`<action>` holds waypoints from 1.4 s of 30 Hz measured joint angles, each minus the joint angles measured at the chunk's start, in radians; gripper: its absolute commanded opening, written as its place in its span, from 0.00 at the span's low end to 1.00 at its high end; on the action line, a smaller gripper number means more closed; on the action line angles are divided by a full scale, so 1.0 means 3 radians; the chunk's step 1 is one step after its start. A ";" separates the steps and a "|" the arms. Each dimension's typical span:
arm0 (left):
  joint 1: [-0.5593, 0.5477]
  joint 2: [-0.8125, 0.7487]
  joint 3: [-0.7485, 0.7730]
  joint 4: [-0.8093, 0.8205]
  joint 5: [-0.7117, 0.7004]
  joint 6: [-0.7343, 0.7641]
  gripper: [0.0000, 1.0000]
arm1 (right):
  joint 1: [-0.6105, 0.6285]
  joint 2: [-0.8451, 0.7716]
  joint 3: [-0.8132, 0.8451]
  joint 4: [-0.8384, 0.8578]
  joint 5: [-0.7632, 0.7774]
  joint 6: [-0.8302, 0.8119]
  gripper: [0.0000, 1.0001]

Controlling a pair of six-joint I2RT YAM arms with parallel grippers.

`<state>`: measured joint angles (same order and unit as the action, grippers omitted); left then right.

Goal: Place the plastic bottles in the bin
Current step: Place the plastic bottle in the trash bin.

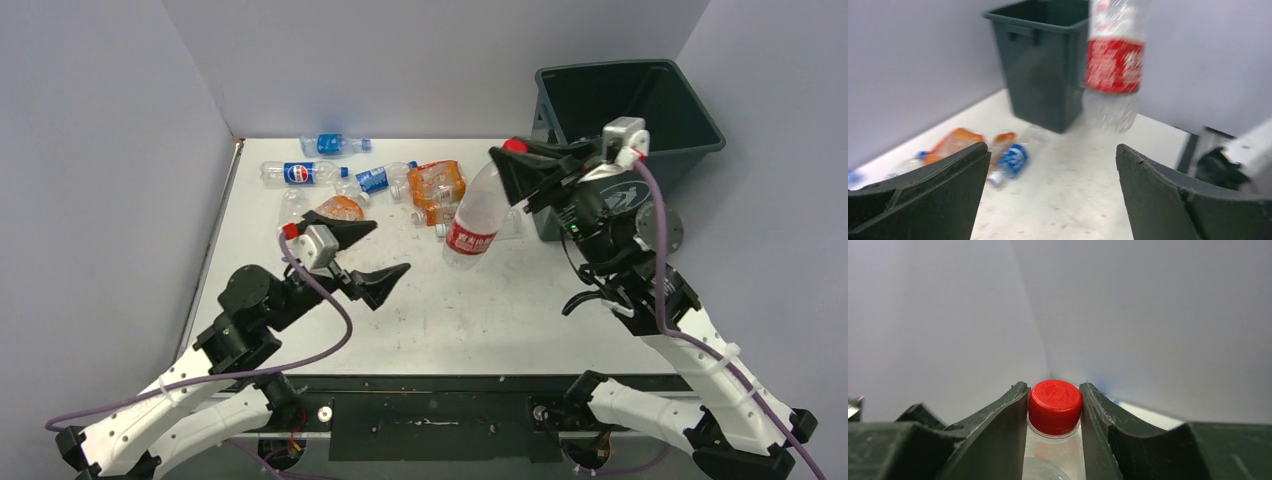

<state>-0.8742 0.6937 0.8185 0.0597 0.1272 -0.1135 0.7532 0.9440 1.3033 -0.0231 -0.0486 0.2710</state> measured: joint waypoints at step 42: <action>0.0006 -0.0849 -0.1041 0.0212 -0.1231 0.0772 0.96 | -0.1638 0.1966 0.1433 0.1486 0.2448 -0.0482 0.90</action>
<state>-0.8722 0.4389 0.5060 0.1234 -0.2420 0.1181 0.2619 1.5337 1.7332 0.4229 0.6857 0.1265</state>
